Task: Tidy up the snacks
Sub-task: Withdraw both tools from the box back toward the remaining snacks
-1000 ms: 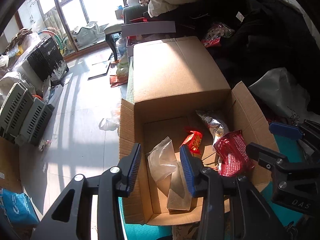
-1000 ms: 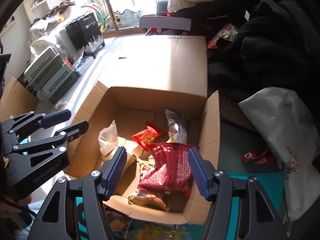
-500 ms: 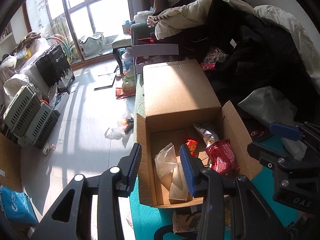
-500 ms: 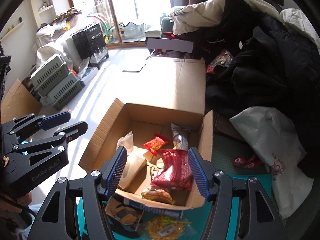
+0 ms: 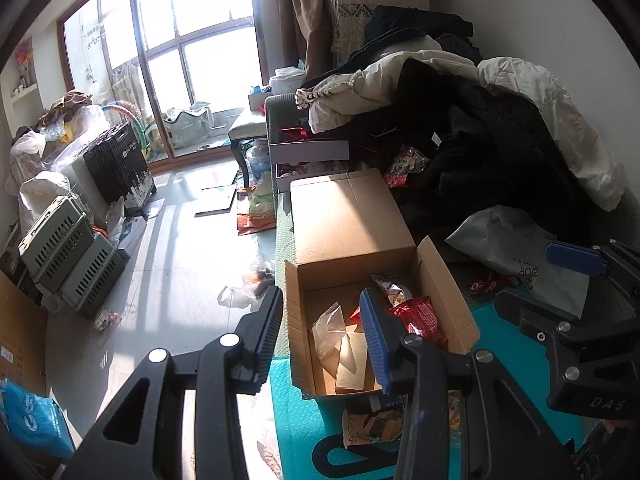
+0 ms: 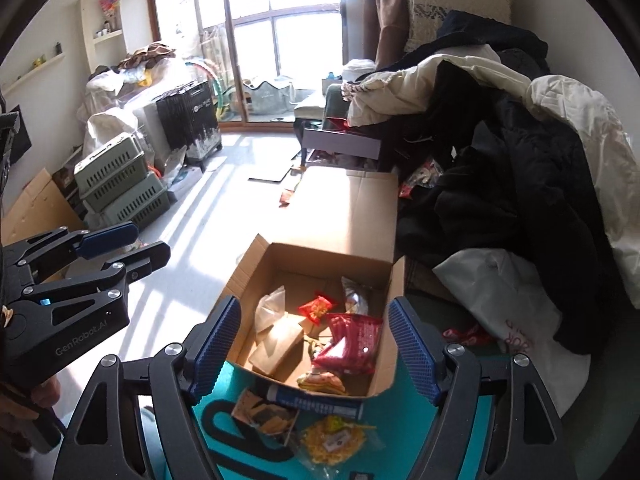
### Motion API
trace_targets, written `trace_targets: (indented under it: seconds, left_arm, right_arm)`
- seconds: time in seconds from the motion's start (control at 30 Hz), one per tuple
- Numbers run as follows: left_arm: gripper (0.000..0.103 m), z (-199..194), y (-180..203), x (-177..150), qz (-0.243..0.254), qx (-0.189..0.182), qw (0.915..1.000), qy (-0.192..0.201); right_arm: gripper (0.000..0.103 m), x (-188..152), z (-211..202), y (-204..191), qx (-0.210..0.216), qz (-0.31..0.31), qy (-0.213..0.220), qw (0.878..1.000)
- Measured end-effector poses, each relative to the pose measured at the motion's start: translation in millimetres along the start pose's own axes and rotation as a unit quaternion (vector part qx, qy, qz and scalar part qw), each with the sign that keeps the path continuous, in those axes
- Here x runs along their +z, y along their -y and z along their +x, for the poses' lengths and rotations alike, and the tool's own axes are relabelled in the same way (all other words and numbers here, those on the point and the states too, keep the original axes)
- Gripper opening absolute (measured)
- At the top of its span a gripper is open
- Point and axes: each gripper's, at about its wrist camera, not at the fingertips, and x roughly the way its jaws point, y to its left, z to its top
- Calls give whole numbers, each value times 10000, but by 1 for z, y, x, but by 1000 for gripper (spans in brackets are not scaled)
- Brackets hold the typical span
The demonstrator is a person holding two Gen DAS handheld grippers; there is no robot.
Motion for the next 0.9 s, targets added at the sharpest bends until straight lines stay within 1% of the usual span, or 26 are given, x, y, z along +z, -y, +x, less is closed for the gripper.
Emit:
trace_targets:
  seconds: [0.03, 0.07, 0.1, 0.13, 0.2, 0.23, 0.37, 0.47, 0.53, 0.63, 0.77, 0.9]
  left_arm:
    - [39, -6, 0, -1, 0, -11, 10000, 36]
    - [42, -11, 0, -3, -12, -31, 10000, 65]
    - [49, -16, -1, -5, -37, -59, 9999, 102]
    - [52, -23, -1, -7, -61, -83, 9998, 145]
    - [67, -34, -1, -12, -105, -109, 9996, 245]
    - [69, -40, 0, -15, -113, -112, 9995, 291]
    - [70, -56, 4, -23, -54, -133, 9990, 418]
    - [71, -67, 7, -30, -15, -156, 9988, 466]
    - [73, -73, 9, -37, -23, -166, 9987, 471]
    - [77, -79, 11, -48, -53, -180, 9986, 492]
    - [77, -82, 13, -66, -119, -233, 9988, 423]
    - [77, -78, 16, -88, -154, -251, 9993, 231]
  right_arm:
    - [83, -1, -6, -1, -13, -8, 34, 10000]
    - [86, -2, -11, -3, -34, -23, 65, 10000]
    - [86, -5, -17, -4, -53, -54, 114, 9999]
    - [86, -7, -23, -6, -76, -77, 158, 9998]
    - [88, -11, -35, -8, -141, -101, 224, 9996]
    - [89, -13, -40, -9, -157, -92, 253, 9995]
    - [90, -23, -57, -9, -160, 9, 296, 9994]
    - [95, -31, -68, -10, -198, 59, 342, 9992]
    - [97, -37, -74, -12, -209, 70, 401, 9990]
    - [99, -47, -78, -12, -308, 80, 376, 9988]
    - [99, -66, -77, -13, -300, 194, 238, 9991]
    - [99, -88, -72, -12, -259, 381, 129, 9989]
